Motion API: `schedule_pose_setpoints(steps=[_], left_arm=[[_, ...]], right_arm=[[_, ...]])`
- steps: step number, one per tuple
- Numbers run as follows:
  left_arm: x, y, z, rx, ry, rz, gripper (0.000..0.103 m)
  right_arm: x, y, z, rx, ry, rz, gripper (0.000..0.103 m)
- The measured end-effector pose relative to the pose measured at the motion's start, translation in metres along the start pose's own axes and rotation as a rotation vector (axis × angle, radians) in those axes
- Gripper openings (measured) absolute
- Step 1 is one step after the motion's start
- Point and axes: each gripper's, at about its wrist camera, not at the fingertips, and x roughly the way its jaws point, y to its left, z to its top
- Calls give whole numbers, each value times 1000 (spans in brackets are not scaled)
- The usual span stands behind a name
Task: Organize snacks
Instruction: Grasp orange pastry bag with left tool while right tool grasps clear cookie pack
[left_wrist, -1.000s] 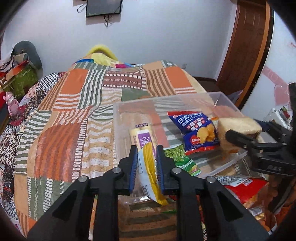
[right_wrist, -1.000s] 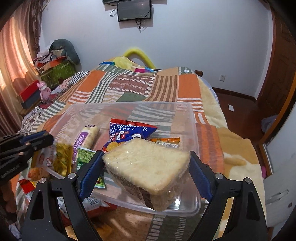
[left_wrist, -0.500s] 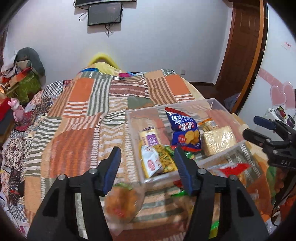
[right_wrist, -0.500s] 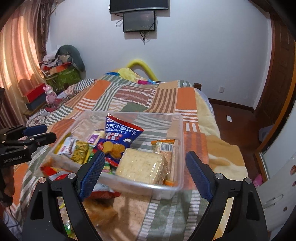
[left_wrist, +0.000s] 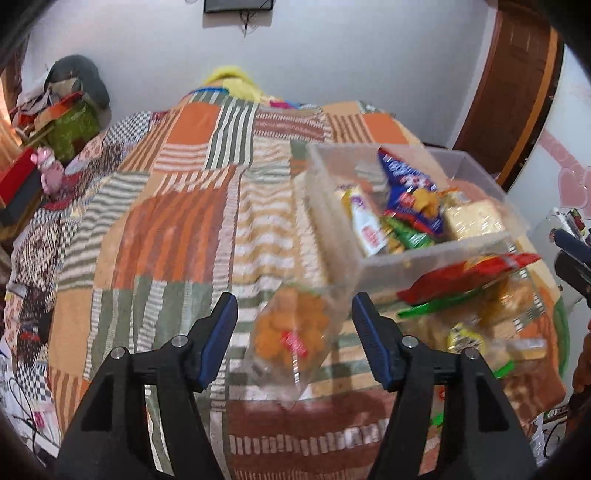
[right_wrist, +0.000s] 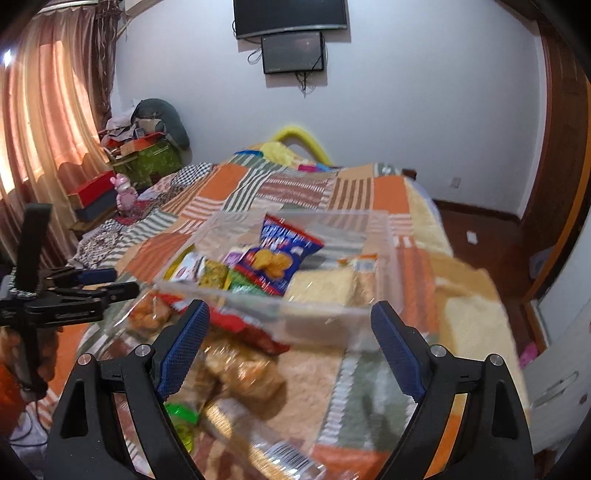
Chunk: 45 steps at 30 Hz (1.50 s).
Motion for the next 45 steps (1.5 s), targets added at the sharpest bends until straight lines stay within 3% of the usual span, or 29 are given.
schedule_pose_setpoints(steps=[8,13,19,23,25,30,45], left_arm=[[33,11,-9,-37,63,0,71],[48,8,-7,-24,67,-20,77],[55,12,-9,-47,63,-57,77],[56,12,-18,-42,68,-79,67],[53,10,-21,-34,66,-97,56],[41,2,-27,-6,40,-64,48],[-30,-8,-27,3,-56,-47,46]], right_arm=[[25,6,-25,67,107,30,88],[29,12,-28,79,124,43,88],[44,23,-31,62,156,18,88],[45,26,-32,60,154,10,85],[45,25,-32,67,138,-3,72],[42,26,-35,55,149,19,50],[5,6,-36,60,83,-31,47]])
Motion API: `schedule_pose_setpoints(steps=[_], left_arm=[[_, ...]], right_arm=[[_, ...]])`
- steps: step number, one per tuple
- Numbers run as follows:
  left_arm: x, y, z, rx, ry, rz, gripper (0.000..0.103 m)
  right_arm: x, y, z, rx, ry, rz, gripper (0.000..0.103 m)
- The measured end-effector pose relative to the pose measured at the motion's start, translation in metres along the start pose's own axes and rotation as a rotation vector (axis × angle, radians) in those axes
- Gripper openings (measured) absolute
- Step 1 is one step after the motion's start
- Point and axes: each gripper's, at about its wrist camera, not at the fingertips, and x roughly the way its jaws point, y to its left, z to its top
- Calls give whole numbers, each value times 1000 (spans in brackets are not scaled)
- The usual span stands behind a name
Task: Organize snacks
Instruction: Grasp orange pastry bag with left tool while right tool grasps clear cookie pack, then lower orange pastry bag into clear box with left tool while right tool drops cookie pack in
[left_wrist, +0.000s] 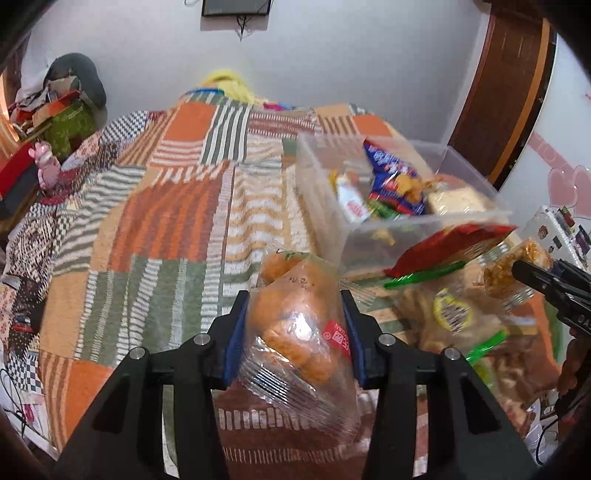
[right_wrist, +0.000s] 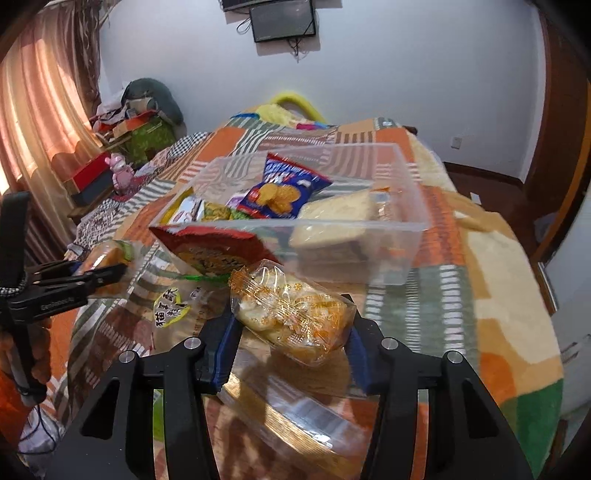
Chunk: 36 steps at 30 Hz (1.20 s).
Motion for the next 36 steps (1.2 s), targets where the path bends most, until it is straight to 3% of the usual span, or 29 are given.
schedule_pose_setpoints(steps=[11,21,28,36], left_arm=[[-32,-27,43,20,-121,-49,46],[-10,-45,88,22,-149,-63,47],[29,-46,109,8,-118,-40,47],[72,-48,124,-10,-40,-54,47]], right_arm=[[-38,-19,30,5,-127,-44,47],[-22,-15,73,-39,-188,-50,47],[16,-14,93,-44,-149,-62,47],[62,-25,102,-27,-44,-59,47]])
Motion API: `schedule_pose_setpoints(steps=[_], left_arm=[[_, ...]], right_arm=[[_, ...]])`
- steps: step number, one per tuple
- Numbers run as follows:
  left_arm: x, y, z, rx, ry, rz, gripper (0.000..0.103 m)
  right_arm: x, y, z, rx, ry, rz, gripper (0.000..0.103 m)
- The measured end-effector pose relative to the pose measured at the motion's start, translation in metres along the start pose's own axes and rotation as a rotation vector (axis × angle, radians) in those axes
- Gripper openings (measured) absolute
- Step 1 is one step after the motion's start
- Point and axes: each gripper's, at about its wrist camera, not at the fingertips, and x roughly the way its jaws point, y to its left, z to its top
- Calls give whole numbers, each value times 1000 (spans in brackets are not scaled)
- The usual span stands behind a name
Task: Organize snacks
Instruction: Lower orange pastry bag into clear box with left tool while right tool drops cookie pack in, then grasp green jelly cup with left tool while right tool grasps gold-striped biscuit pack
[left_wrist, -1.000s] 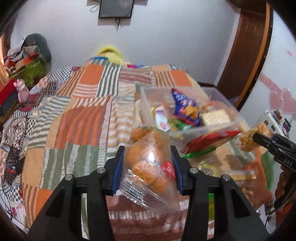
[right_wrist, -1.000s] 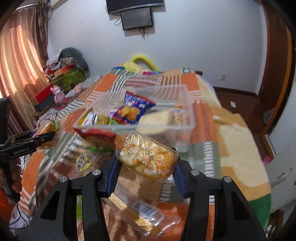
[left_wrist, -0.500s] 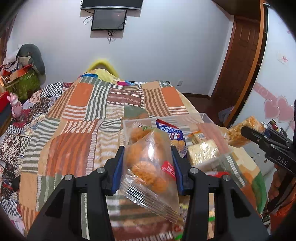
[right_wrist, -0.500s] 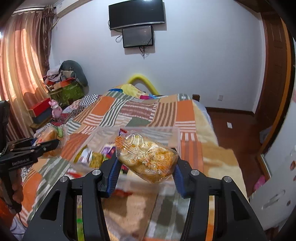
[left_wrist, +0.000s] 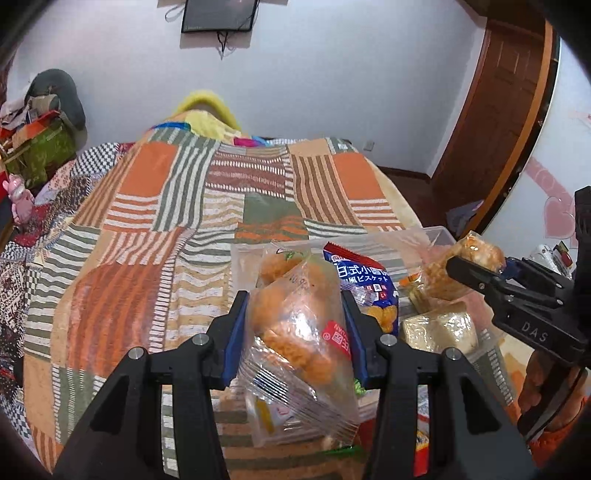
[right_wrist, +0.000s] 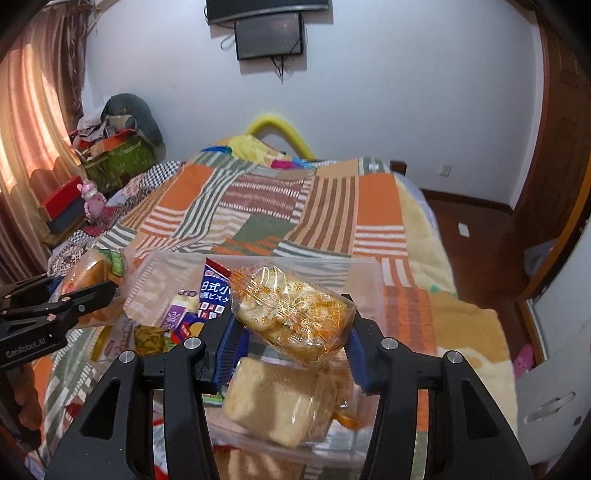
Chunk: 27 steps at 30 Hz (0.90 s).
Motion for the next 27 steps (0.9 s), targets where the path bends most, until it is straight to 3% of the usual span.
schedule_pose_setpoints(steps=[4,9,12,20,24,27], left_arm=[[6,-3,-2,4,2,7,50],[-1,-6,-4,3,-4,10,65],[-14,-6,-7,12,-15,20,67],[-67,-12,-26,69,-61,25,74],[-88,-13,-45,69,-48,17,78],[-96,-14,-63,68,-14,3,78]], right_arm=[[3,-4,-4,6,24,28,48],[-1,-2,-11,-25,60,49,54],[-15,3,-13,-73,29,33,62],[-52,-1,-21,-75,-19,44,63],[-72,-2,-31,-67,-42,61,64],[-87,0,-41,-67,-56,77,69]])
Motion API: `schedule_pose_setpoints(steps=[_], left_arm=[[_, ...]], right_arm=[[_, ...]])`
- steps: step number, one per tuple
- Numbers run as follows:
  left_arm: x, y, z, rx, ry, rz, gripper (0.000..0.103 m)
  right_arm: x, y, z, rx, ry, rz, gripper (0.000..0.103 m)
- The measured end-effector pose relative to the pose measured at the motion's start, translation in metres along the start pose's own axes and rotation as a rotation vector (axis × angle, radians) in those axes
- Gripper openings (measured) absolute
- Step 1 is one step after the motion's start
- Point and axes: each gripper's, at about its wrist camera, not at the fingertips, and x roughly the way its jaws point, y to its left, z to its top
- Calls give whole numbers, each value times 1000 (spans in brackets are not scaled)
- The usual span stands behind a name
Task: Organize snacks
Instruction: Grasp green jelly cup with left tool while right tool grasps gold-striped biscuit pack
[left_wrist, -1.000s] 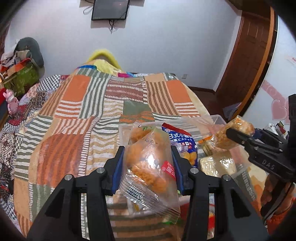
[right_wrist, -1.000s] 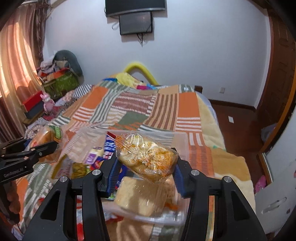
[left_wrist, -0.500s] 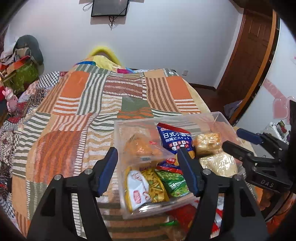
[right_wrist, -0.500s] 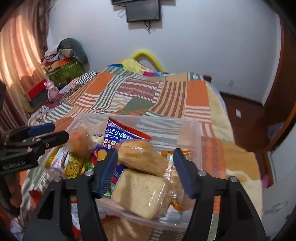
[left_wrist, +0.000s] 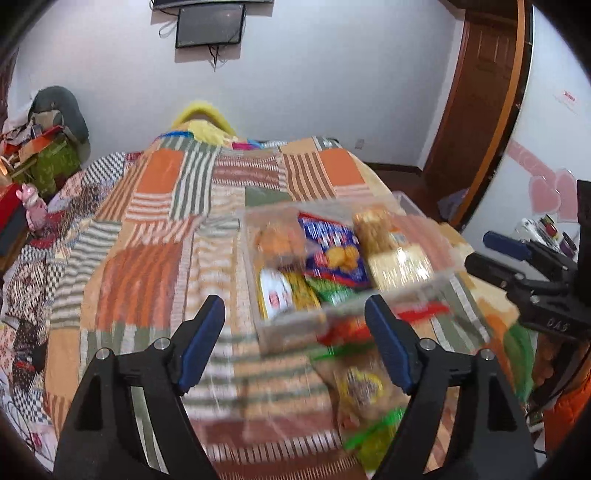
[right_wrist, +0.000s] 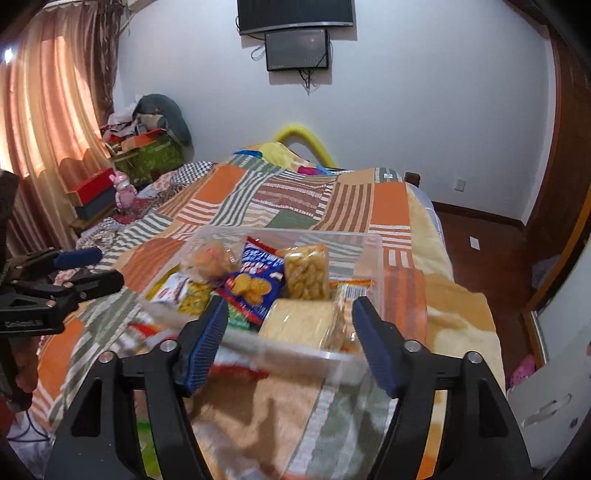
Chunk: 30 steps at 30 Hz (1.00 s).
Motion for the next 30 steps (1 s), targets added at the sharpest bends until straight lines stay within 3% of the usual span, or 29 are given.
schedule_pose_setpoints(steps=[7,11,15,17,23,30], left_arm=[[-8,-8,-46,-18,81,-41,79],[-5,-16,-69,-28,138,-56,79],[-3,-26,-87,-32,175,-74,79],[-3,-29,-92,-30,184,-82,79],[-1,-45,-106,-2,220,-98,79],[17,-57,-122,3,275,-119,78]], right_arm=[[-13,10,-32,21,34,49,72],[0,23,-64,8,131,114,72],[24,35,-89,-45,225,103,71],[34,35,-96,-49,244,88,64],[46,34,-97,-43,244,73,61],[33,34,-109,-69,270,50,46]])
